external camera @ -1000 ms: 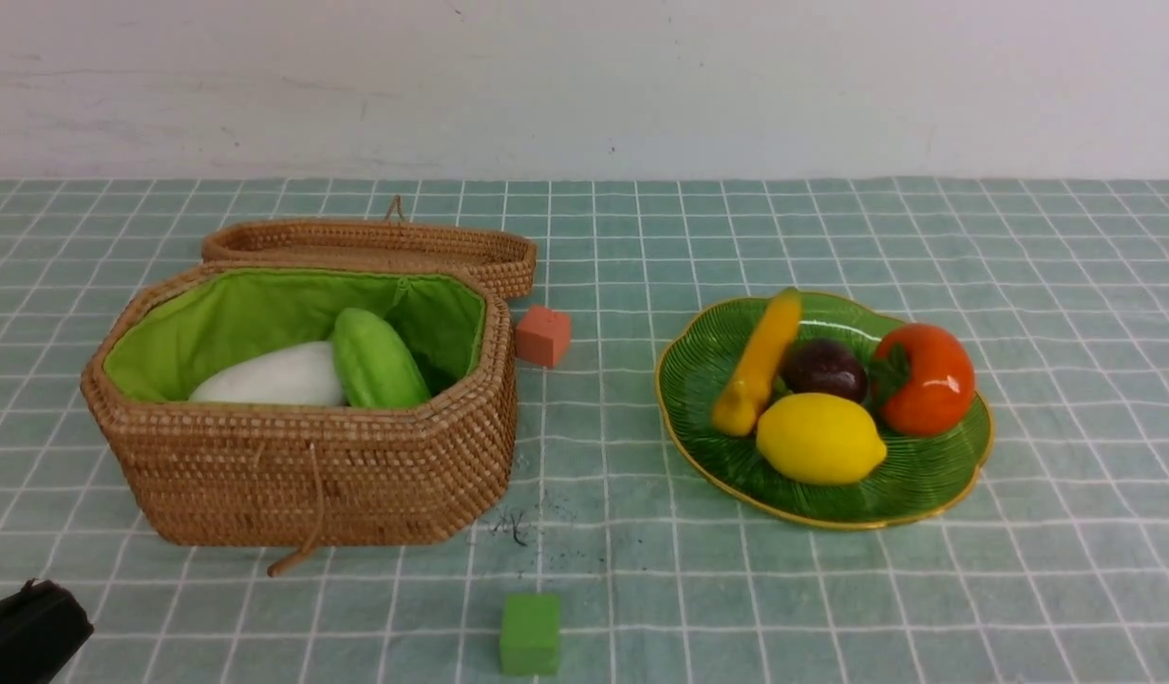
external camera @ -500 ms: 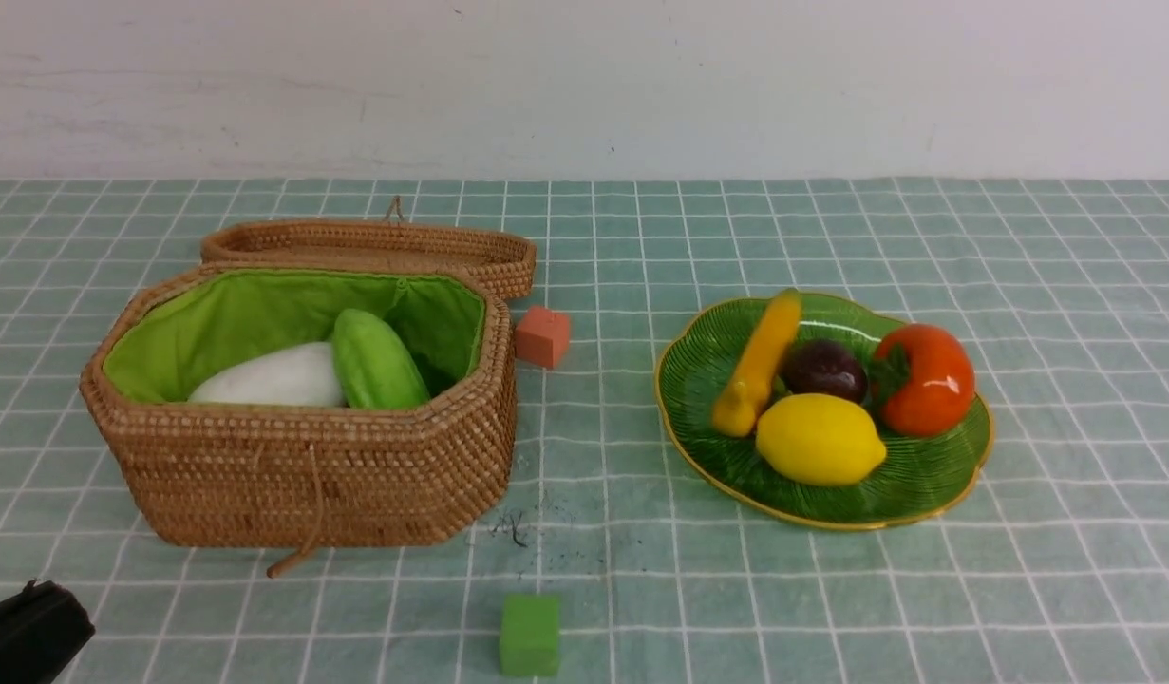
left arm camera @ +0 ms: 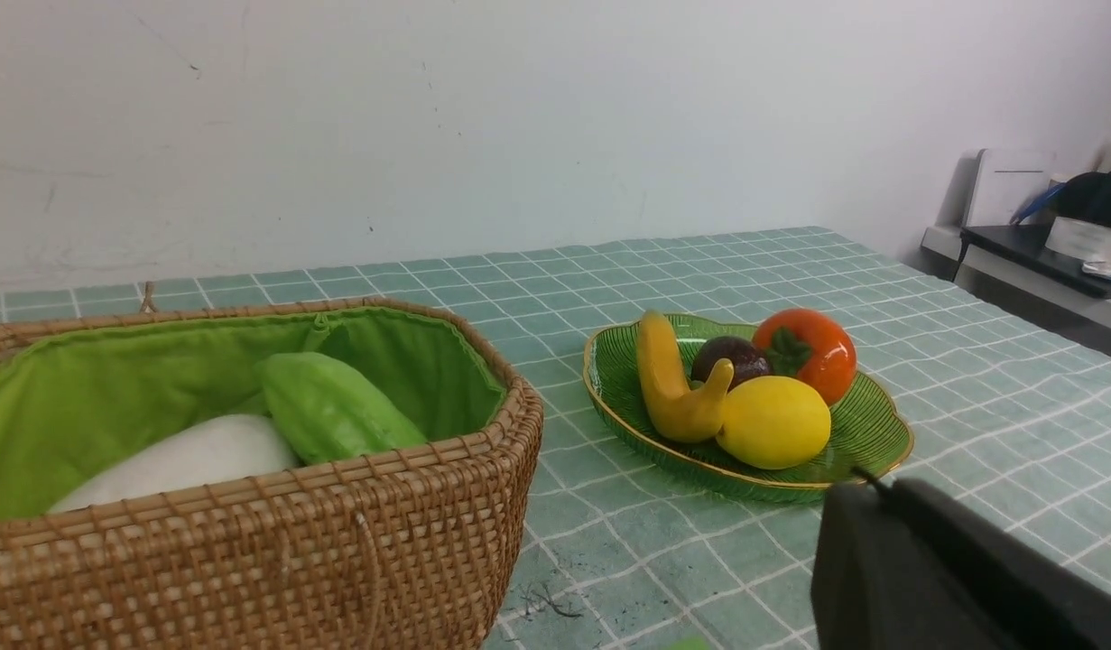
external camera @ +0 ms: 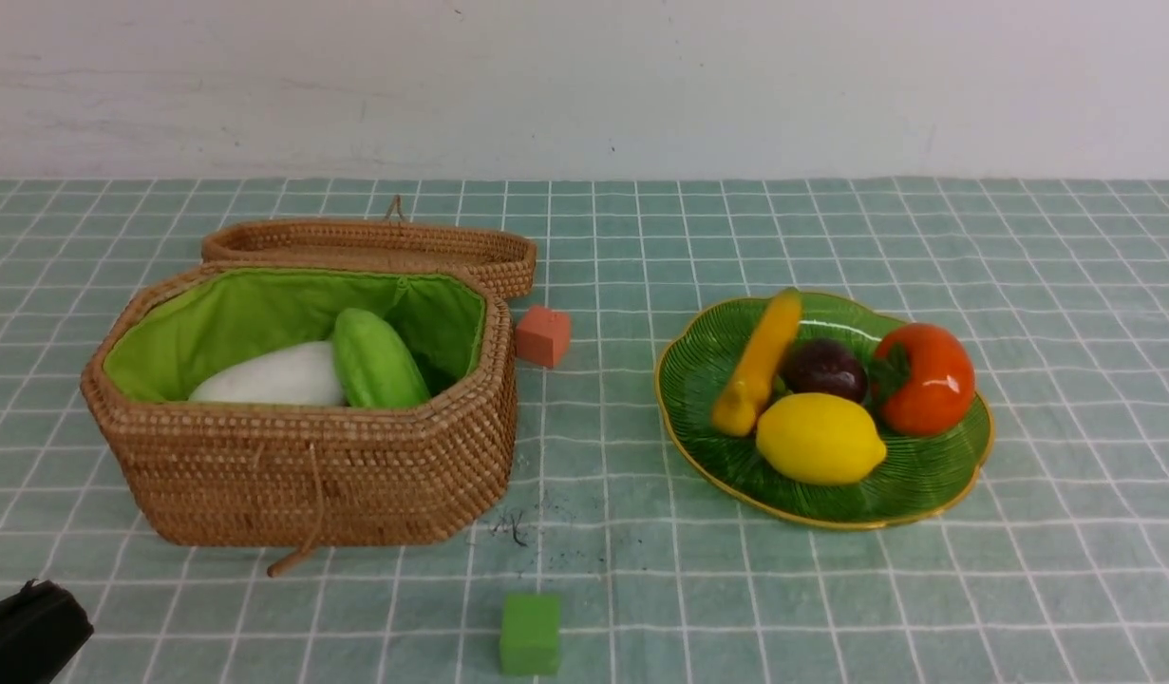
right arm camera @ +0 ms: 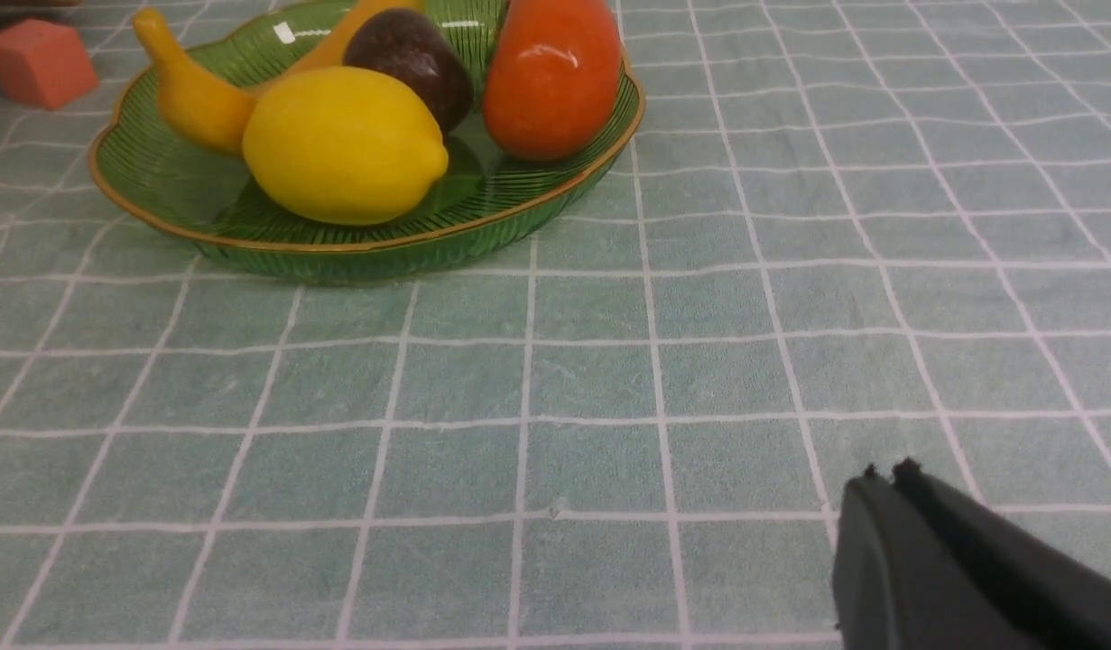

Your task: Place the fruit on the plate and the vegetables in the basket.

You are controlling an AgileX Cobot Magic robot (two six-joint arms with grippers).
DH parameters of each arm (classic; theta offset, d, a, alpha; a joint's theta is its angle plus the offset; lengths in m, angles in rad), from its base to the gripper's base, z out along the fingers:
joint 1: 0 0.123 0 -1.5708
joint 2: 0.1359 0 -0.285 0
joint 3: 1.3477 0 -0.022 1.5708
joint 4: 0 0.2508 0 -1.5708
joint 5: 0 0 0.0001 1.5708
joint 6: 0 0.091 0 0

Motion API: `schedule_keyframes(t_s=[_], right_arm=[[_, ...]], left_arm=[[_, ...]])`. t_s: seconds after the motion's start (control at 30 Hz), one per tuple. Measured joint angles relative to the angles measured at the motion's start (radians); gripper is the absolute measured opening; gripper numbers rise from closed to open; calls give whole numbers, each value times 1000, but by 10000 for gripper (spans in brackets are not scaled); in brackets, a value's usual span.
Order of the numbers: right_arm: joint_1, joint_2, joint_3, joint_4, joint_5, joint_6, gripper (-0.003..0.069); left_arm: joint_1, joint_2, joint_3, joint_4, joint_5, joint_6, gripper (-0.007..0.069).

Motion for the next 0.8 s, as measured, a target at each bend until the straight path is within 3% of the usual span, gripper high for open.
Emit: schedule_keyframes(t_s=[0.27, 0.37, 0.47, 0.57, 0.6, 0.7, 0.8], right_arm=[[0, 0, 0, -1, -1, -1, -7], [0, 0, 0, -1, -1, -1, -6], [0, 0, 0, -1, -1, -1, -3], [0, 0, 0, -1, -1, -2, -1], [0, 0, 0, -1, -1, -2, 0], [0, 0, 0, -1, -1, -2, 3], [0, 0, 0, -1, -1, -6, 4]], left_arm=[[1, 0, 9, 21, -21, 0, -7], [40, -2, 18, -31, -32, 41, -13], [221, -15, 36, -210, -98, 225, -13], [319, -27, 72, -306, -154, 319, -13], [411, -45, 125, -396, -189, 383, -13], [517, -96, 236, -477, -203, 410, -13], [577, -121, 277, -488, -53, 416, -13]])
